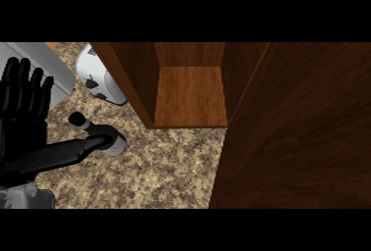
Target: Pick up the wine, place it into the cabinet and close the cabinet
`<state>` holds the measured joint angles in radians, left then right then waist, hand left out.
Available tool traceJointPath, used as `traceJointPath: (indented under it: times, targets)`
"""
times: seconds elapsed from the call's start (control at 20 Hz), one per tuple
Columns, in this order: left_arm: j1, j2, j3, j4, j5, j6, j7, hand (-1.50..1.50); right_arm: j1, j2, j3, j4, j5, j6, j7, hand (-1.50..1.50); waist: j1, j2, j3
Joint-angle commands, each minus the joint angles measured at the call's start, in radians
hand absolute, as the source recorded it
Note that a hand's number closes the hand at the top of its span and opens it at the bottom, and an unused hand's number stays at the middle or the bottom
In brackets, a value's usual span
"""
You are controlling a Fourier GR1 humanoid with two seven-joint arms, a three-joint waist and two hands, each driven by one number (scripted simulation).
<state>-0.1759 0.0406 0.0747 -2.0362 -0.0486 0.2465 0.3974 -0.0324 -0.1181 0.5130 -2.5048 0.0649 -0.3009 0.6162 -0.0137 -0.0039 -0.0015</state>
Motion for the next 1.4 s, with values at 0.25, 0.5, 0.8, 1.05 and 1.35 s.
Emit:
traceJointPath:
  times: [0.25,0.5,0.8,1.05,1.35]
  targets:
    - [0.118,-0.023,0.039,0.152,0.043,-0.047,-0.253,-1.5,-0.027,-0.044,0.022,-0.162,0.13,-0.047,0.097,-1.5,0.001,0.0,-0.001]
    - [0.145,-0.038,0.048,0.232,0.057,-0.054,-0.307,-1.5,-0.001,-0.068,0.076,-0.173,0.158,-0.065,0.099,-1.5,0.0,-0.001,0.0]
    - [0.18,-0.034,0.077,0.305,0.061,-0.06,-0.399,-1.5,-0.049,-0.105,0.062,-0.222,0.16,-0.102,0.183,-1.5,-0.004,-0.003,0.0]
    - [0.231,-0.005,0.129,0.413,0.118,-0.137,-0.516,-1.5,-0.11,-0.097,0.058,-0.119,0.147,-0.121,0.12,-1.5,0.005,0.001,0.0]
    - [0.222,-0.009,0.157,0.537,0.12,-0.136,-0.613,-1.5,0.005,-0.152,0.177,-0.227,0.198,-0.166,0.12,-1.5,-0.015,-0.005,-0.001]
